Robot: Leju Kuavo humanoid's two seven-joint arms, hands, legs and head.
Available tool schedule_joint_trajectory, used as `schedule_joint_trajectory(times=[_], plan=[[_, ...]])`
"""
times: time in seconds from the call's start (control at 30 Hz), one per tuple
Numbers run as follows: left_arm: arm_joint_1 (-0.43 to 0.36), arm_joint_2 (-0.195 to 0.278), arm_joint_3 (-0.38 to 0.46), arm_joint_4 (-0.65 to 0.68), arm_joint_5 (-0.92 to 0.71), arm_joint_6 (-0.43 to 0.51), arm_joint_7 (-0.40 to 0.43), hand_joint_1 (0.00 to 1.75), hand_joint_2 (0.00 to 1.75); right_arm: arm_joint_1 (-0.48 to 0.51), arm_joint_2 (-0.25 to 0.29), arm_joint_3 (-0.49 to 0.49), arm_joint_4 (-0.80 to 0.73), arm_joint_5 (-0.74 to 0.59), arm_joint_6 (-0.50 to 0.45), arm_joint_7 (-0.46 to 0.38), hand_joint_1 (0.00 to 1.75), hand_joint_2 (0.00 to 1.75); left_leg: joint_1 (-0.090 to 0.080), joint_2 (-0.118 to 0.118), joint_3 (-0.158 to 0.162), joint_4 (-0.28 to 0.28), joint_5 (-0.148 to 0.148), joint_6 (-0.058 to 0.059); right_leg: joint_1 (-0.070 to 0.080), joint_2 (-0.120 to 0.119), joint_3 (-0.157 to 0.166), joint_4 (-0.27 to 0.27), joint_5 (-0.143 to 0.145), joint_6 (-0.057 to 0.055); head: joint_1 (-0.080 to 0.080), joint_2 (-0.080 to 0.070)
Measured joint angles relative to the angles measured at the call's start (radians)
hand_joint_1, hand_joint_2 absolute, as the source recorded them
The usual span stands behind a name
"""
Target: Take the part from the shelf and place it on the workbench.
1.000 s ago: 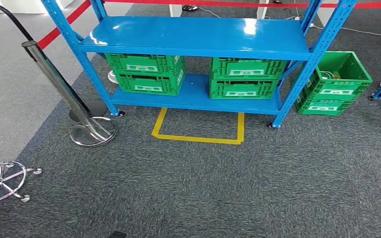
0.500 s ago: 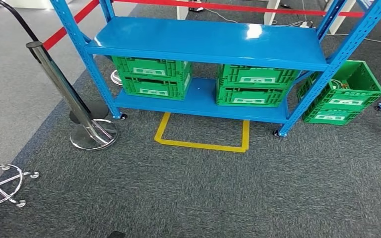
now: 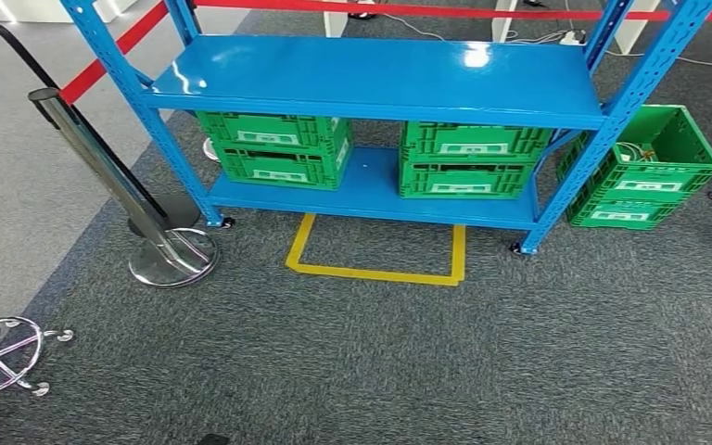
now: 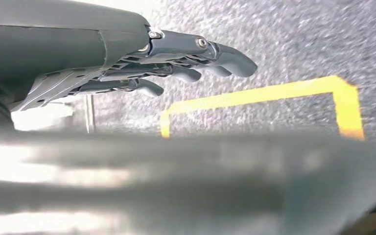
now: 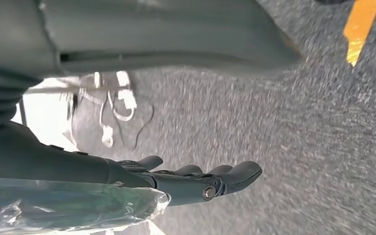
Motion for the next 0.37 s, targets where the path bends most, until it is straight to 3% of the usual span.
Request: schedule_joint_trajectory(times=[0.07, 0.2, 0.37], plan=[[0.009, 0.0, 0.037, 0.0, -0.036, -0.013, -0.001, 0.0, 0.0, 0.004, -0.001, 0.002, -0.003, -0.033, 0.011, -0.007, 0.0, 0.0, 0.001, 0.0, 0.0, 0.0, 0.001, -0.006, 0.001, 0.0, 0.001, 0.0, 0.0, 0.0, 0.0, 0.0], [0.026, 0.0, 0.118, -0.004, -0.119, -0.038, -0.007, 0.0, 0.0, 0.014, -0.005, 0.02, -0.011, -0.098, 0.032, -0.018, 0.0, 0.0, 0.001, 0.0, 0.0, 0.0, 0.002, -0.015, 0.0, 0.0, 0.002, 0.0, 0.002, -0.002, 0.001, 0.0], [0.047, 0.0, 0.217, -0.013, -0.215, -0.066, -0.017, 0.0, 0.0, 0.029, -0.012, 0.058, -0.022, -0.169, 0.056, -0.03, 0.0, 0.0, -0.001, 0.0, 0.002, 0.0, 0.002, -0.015, -0.002, 0.0, 0.004, -0.001, 0.005, 0.0, 0.001, 0.0]])
